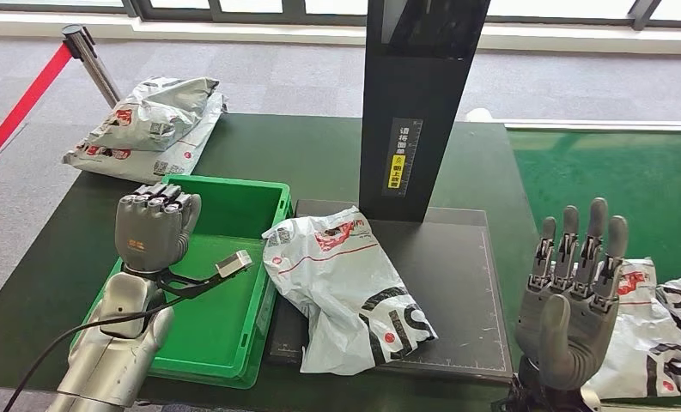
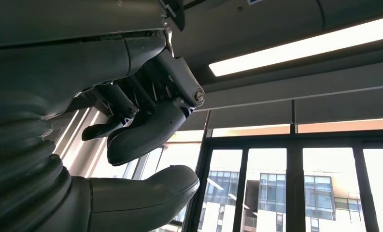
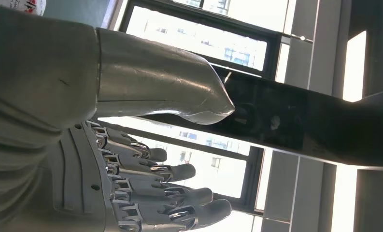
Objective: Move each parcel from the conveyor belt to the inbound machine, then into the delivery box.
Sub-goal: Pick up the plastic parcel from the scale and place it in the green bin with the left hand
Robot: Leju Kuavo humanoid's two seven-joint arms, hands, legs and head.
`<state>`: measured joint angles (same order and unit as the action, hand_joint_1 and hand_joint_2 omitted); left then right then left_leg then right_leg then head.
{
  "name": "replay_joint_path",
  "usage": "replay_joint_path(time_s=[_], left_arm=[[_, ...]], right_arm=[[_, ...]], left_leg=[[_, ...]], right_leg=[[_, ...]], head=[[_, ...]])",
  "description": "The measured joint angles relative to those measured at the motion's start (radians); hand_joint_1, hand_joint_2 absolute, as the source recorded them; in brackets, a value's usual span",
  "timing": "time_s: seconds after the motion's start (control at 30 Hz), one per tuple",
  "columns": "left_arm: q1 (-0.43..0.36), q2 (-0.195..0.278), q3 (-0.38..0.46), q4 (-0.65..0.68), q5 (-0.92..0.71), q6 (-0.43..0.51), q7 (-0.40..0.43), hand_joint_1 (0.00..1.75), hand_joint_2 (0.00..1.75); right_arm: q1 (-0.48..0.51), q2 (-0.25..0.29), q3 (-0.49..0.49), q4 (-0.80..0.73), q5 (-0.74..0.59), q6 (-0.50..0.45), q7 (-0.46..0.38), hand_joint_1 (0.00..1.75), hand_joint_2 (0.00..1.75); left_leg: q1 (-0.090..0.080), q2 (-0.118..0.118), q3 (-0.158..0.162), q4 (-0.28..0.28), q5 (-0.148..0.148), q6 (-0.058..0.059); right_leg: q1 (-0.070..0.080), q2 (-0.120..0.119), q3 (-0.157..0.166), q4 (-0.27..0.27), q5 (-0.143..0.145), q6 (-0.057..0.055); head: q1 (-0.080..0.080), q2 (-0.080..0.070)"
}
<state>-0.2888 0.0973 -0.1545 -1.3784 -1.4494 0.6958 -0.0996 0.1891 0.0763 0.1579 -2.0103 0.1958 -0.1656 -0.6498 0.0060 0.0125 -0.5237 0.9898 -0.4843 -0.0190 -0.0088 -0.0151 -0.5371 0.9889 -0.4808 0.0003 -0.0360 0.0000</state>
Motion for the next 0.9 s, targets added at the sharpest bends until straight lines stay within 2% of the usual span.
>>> replay_joint_path(time_s=[0.2, 0.47, 0.5, 0.6, 0.63, 0.77, 0.9], left_arm=[[0.013, -0.003, 0.067, -0.028, -0.031, 0.000, 0.006, 1.75, 1.75], [0.066, -0.003, 0.115, -0.194, -0.033, -0.007, -0.002, 1.75, 1.75], [0.071, -0.002, 0.113, -0.206, -0.008, -0.027, -0.020, 1.45, 1.75], [0.088, -0.002, 0.067, -0.232, 0.162, -0.182, -0.103, 0.14, 1.75], [0.095, -0.002, 0.041, -0.234, 0.218, -0.238, -0.124, 0.00, 1.75], [0.110, -0.005, -0.077, -0.202, 0.354, -0.335, -0.186, 0.00, 0.00], [0.102, -0.011, -0.201, -0.168, 0.505, -0.407, -0.240, 0.00, 0.00]], right_arm=[[0.002, 0.000, 0.000, 0.000, -0.002, 0.000, 0.000, 0.00, 1.75], [0.003, -0.001, 0.000, 0.000, -0.012, 0.010, -0.004, 0.00, 1.75], [0.003, -0.001, 0.000, 0.000, -0.014, 0.011, -0.005, 0.00, 1.75], [0.002, -0.003, 0.000, 0.002, -0.024, 0.022, -0.011, 0.00, 1.75], [0.002, -0.004, 0.000, 0.003, -0.027, 0.029, -0.013, 0.00, 1.75], [-0.007, -0.006, 0.000, 0.018, -0.029, 0.054, -0.018, 0.00, 1.75], [-0.031, -0.010, 0.000, 0.040, -0.034, 0.064, -0.018, 0.00, 1.75]], left_leg=[[0.000, 0.000, -0.001, 0.000, 0.000, 0.000], [-0.001, 0.000, -0.002, 0.001, 0.000, 0.000], [-0.001, 0.000, -0.002, 0.001, 0.000, 0.000], [-0.001, 0.000, -0.002, 0.001, 0.000, 0.000], [-0.001, 0.000, -0.002, 0.001, 0.000, 0.000], [-0.001, 0.000, -0.003, 0.001, 0.000, 0.000], [-0.001, 0.000, -0.004, 0.002, 0.000, 0.000]], right_leg=[[-0.002, 0.001, -0.001, 0.000, 0.001, 0.000], [-0.001, 0.001, -0.002, 0.000, 0.001, 0.000], [-0.001, 0.001, -0.002, 0.000, 0.001, 0.000], [-0.001, 0.001, -0.003, 0.000, 0.001, 0.000], [-0.001, 0.001, -0.003, 0.000, 0.001, 0.000], [-0.001, 0.001, -0.003, 0.000, 0.001, 0.000], [-0.001, 0.001, -0.003, 0.000, 0.002, 0.001]], head=[[0.000, 0.000], [0.000, 0.000], [0.000, 0.000], [0.000, 0.000], [0.000, 0.000], [0.000, 0.000], [0.000, 0.000]])
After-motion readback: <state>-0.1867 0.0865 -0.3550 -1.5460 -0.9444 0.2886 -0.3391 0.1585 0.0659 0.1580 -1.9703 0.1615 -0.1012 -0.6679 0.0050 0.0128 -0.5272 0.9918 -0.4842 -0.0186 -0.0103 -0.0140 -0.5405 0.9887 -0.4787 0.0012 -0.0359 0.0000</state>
